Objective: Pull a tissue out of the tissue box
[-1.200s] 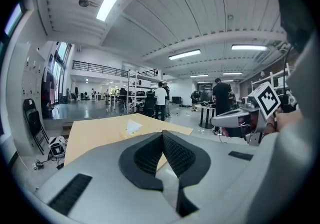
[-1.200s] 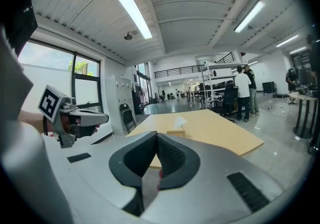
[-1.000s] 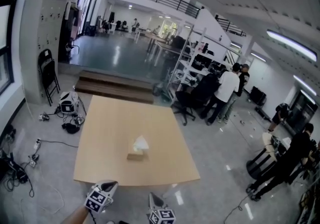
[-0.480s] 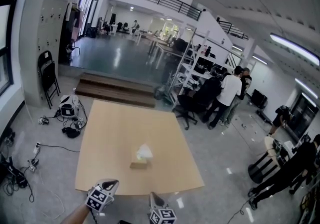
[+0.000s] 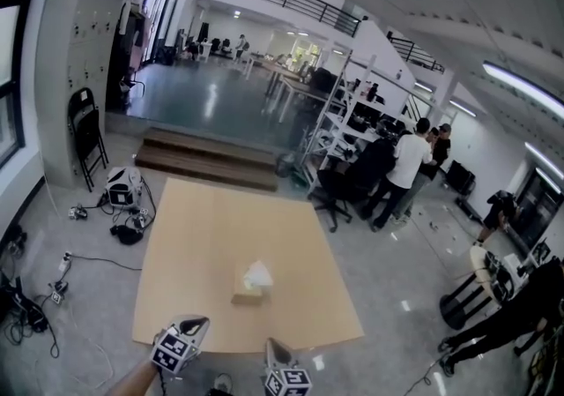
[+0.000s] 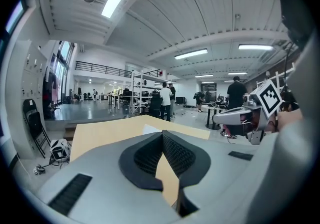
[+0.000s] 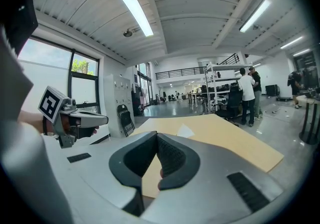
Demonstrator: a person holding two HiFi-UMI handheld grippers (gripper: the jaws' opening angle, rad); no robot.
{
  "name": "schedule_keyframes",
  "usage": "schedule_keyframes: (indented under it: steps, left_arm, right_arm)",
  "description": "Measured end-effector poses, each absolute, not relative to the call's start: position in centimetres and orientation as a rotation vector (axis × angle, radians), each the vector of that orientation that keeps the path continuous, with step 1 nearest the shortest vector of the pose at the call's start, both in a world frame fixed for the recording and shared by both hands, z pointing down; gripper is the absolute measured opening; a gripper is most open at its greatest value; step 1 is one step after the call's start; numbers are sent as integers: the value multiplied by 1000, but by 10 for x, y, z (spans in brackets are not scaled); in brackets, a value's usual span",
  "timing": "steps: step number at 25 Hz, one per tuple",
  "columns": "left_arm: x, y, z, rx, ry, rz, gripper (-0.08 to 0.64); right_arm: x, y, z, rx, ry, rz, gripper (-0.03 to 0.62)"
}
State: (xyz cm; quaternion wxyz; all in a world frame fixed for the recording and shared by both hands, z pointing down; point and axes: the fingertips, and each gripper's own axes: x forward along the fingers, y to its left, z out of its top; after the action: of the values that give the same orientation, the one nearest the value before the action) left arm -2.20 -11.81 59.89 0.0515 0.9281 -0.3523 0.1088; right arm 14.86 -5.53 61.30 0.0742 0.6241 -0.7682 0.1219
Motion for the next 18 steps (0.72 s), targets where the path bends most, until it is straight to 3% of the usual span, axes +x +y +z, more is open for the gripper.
schedule_keyframes:
  steps: [18]
  left_arm:
    - [-5,-225,597,2798,-1140,339,8]
  right_arm:
    - [177,-173,610,1855,-2339,355,10]
